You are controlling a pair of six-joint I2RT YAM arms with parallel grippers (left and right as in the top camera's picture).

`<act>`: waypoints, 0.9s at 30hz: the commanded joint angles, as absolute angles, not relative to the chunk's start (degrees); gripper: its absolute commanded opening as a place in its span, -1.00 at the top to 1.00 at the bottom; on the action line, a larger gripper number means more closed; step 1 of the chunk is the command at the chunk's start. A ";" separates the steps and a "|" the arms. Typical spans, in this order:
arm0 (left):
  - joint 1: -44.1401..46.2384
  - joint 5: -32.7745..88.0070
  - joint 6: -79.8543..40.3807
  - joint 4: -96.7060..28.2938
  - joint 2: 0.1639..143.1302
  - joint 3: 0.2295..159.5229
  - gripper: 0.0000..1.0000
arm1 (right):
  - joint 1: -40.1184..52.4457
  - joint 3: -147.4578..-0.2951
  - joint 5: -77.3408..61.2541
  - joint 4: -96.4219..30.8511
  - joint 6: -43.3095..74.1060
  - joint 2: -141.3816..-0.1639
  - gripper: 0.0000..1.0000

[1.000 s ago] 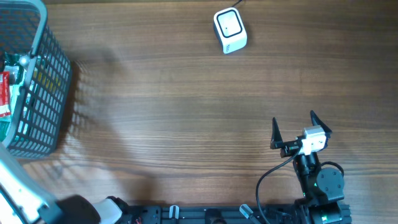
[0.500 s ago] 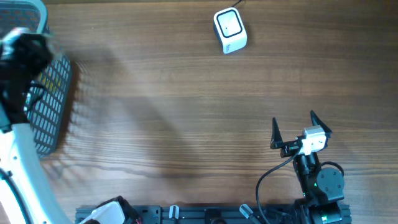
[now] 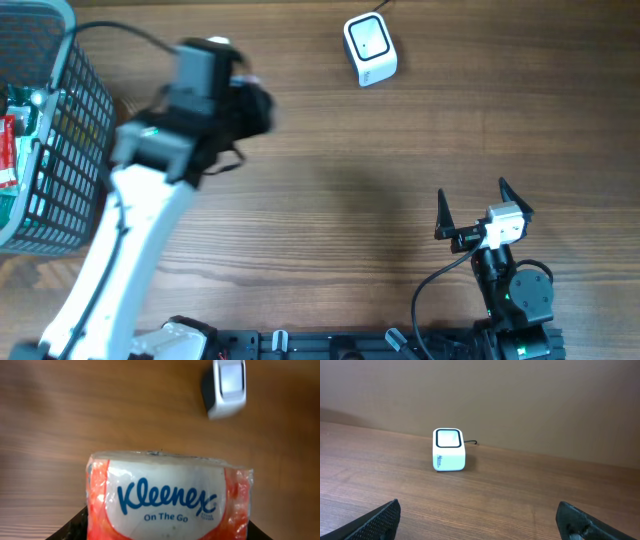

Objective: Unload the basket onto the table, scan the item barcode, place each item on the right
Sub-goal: 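Lift the tissue pack out and carry it toward the white scanner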

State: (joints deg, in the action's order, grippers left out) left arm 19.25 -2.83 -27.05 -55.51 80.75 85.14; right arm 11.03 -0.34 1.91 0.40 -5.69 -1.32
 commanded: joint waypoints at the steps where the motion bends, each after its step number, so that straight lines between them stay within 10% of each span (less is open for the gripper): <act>1: 29.23 -4.62 -30.68 -53.65 88.97 84.36 0.19 | 10.79 -0.30 2.02 0.58 -5.98 -1.39 -0.99; 27: 47.53 -10.96 -45.47 -40.75 110.50 84.36 0.26 | 10.79 -0.30 2.02 0.58 -6.02 -1.39 -0.99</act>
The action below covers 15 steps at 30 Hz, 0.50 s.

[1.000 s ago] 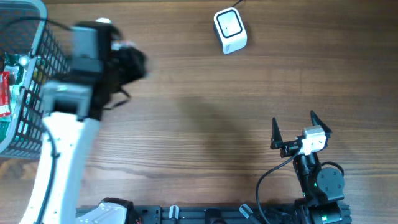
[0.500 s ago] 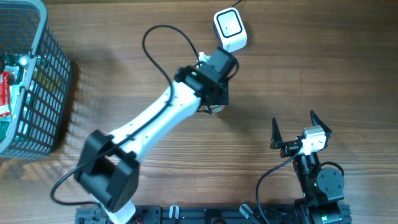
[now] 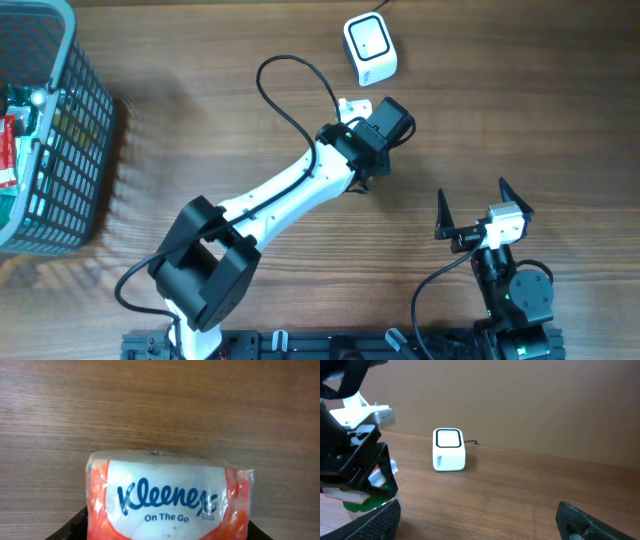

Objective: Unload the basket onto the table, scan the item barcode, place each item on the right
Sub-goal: 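Lift the tissue pack out and carry it toward the white scanner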

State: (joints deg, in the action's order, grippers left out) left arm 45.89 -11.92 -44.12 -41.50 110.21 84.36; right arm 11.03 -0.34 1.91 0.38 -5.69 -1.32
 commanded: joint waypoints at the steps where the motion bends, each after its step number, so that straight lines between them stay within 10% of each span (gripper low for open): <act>1: 48.25 -10.94 -45.45 -40.21 110.50 84.36 0.26 | 10.79 -0.30 2.02 0.58 -6.00 -1.39 -0.99; 15: 55.66 -8.84 -45.45 -31.35 113.56 84.36 0.31 | 10.79 -0.30 2.02 0.58 -5.98 -1.39 -0.99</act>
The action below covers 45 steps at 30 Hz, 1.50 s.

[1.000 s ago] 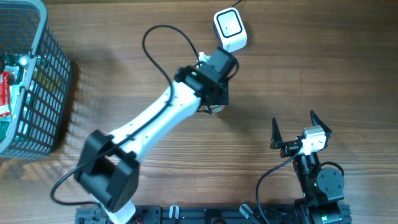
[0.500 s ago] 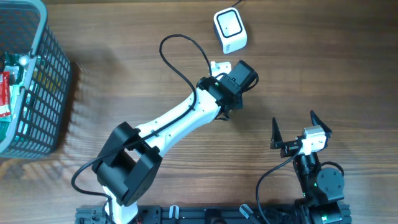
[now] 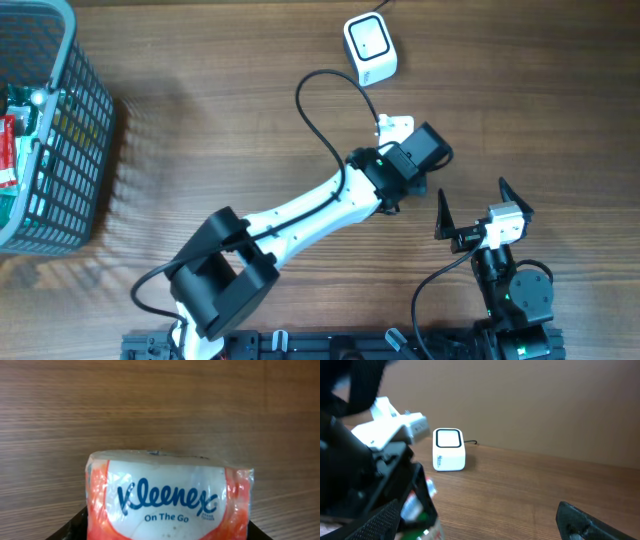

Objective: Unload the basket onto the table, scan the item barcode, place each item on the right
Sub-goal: 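Lift the tissue pack out and carry it toward the white scanner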

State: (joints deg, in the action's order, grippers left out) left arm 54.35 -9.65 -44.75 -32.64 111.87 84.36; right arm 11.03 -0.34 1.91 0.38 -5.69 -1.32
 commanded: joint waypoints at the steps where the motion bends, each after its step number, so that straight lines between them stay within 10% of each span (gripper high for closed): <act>1: 55.99 -8.82 -45.45 -31.00 113.86 84.36 0.31 | 10.79 -0.30 2.02 0.58 -6.00 -1.39 -0.99; 8: 56.27 -8.82 -45.43 -30.85 114.15 84.36 0.20 | 10.79 -0.30 2.02 0.58 -6.00 -1.39 -1.00; 14: 56.51 -8.75 -45.43 -30.87 114.15 84.36 -0.63 | 10.79 -0.30 2.02 0.58 -6.00 -1.39 -1.00; 21: 56.51 -8.82 -45.19 -31.00 114.13 84.38 -0.80 | 10.79 -0.30 2.02 0.58 -6.00 -1.41 -0.99; 45: 55.33 -8.43 -38.96 -35.81 109.82 84.42 -0.06 | 10.79 -0.30 2.02 0.58 -5.98 -1.39 -1.00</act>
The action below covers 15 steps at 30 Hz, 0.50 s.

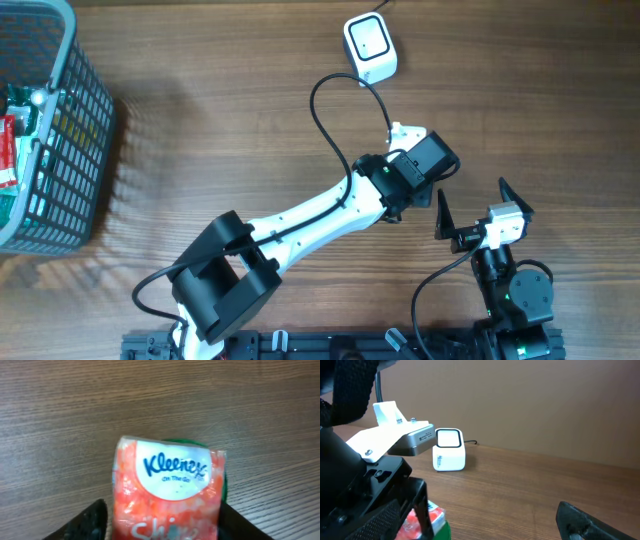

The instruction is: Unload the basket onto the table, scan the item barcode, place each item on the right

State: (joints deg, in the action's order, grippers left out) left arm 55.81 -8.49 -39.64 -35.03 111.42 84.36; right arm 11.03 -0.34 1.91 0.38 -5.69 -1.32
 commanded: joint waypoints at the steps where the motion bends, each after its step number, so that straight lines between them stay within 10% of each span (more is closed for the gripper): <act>1: 55.20 -8.43 -38.92 -35.83 109.82 84.42 -0.05 | 10.79 -0.30 2.02 0.58 -5.98 -1.39 -0.99; 15: 54.39 -8.43 -37.69 -35.83 107.31 84.42 0.13 | 10.79 -0.30 2.02 0.58 -6.00 -1.39 -1.00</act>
State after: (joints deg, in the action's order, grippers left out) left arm 54.78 -8.47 -38.26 -35.83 110.13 84.36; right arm 11.03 -0.34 1.91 0.38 -5.69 -1.32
